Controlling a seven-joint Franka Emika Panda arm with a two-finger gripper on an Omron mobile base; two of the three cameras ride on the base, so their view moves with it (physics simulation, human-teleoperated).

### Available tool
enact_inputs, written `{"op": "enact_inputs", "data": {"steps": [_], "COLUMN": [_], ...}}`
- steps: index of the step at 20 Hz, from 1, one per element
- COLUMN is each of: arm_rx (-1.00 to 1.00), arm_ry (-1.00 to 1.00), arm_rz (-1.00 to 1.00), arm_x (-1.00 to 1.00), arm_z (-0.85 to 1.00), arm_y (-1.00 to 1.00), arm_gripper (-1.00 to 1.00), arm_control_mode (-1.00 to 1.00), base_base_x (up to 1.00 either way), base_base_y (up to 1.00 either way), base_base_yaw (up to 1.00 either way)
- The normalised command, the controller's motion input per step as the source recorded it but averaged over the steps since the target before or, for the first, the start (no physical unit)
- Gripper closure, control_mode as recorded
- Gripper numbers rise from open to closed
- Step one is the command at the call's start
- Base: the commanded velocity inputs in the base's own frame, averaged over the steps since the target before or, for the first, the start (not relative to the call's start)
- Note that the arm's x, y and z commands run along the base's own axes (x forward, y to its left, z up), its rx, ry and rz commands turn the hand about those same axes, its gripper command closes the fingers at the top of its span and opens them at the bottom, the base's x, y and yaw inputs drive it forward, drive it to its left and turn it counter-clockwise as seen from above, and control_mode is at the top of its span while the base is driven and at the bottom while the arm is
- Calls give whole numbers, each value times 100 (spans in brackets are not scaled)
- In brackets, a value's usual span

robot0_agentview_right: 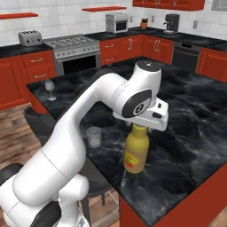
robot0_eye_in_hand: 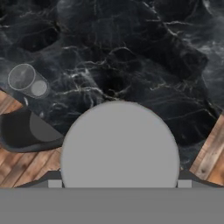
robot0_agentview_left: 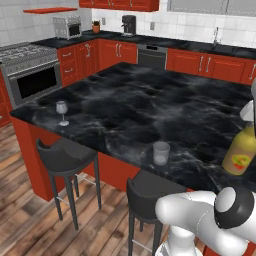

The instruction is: There is a wine glass and glass cup on the dining counter. Place the wine bottle next to the wine glass and the juice bottle next to the glass cup.

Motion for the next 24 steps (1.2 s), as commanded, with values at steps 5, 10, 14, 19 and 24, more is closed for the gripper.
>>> {"op": "enact_inputs", "data": {"steps": [5, 10, 14, 19, 24], "arm_rx": [0, 0, 0, -3, -16], "arm_ry": [0, 0, 0, -1, -1], "arm_rz": [0, 0, 0, 0, 1], "arm_x": [0, 0, 0, 2, 24], "arm_z": [0, 0, 0, 0, 0], "arm_y": [0, 0, 0, 2, 13], "arm_gripper": [100, 100, 100, 100, 100], "arm_control_mode": [100, 100, 100, -100, -100], "base_base_x": [0, 0, 0, 0, 0], "base_base_y": [0, 0, 0, 3, 0], "base_base_yaw": [0, 0, 0, 0, 0]}}
